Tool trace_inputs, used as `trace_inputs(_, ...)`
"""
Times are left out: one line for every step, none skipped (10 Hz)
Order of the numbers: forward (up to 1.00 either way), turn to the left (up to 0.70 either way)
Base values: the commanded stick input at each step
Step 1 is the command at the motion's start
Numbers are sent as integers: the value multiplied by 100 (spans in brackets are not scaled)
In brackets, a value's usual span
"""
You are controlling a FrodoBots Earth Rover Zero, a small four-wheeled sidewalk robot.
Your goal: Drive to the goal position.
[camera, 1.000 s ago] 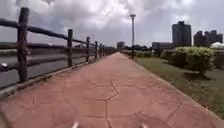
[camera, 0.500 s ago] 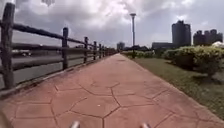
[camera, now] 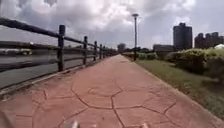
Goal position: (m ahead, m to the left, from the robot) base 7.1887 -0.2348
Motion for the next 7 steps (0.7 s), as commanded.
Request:
trace_inputs(70, 0)
trace_inputs(70, 0)
trace_inputs(70, 0)
trace_inputs(70, 0)
trace_inputs(70, 0)
trace_inputs(70, 0)
trace_inputs(70, 0)
